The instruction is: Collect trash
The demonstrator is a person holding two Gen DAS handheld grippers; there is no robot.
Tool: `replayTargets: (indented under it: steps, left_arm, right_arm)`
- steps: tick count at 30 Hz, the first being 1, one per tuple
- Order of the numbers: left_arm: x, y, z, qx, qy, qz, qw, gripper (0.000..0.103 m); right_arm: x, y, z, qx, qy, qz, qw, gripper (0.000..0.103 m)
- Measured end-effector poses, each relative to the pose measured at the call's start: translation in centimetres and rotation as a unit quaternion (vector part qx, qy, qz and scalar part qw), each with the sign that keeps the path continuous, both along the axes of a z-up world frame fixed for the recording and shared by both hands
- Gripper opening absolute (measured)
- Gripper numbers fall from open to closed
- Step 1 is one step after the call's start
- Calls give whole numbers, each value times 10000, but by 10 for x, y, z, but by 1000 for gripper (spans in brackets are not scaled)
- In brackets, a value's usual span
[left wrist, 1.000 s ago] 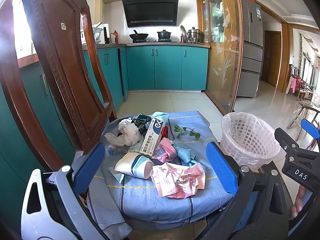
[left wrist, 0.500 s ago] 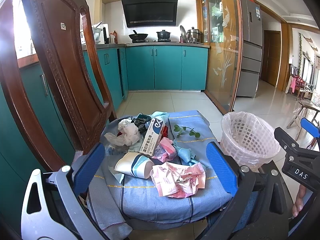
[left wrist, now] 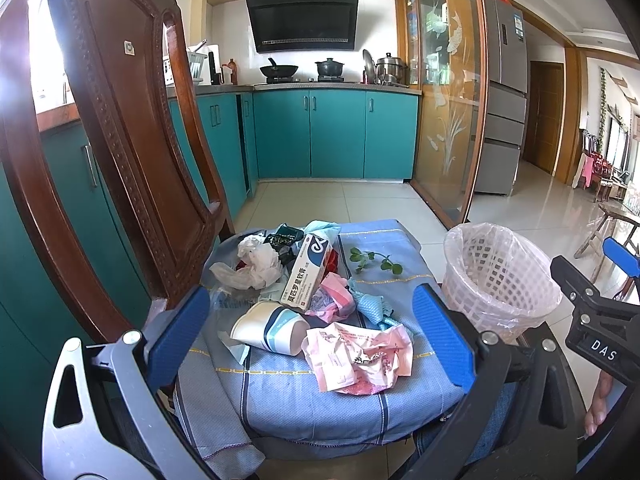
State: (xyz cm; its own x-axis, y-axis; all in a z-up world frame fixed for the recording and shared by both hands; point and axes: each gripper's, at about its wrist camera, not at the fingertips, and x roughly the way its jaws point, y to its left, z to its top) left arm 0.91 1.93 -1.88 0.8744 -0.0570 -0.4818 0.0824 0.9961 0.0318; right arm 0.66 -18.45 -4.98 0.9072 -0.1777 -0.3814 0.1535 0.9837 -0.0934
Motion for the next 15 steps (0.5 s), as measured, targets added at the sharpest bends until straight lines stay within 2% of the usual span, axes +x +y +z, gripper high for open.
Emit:
replayTargets:
  steps: [15]
  left_arm:
    - [0, 1, -3, -3, 28, 3, 10000, 101]
  right_arm:
    - [0, 1, 0, -1, 9, 3, 10000, 101]
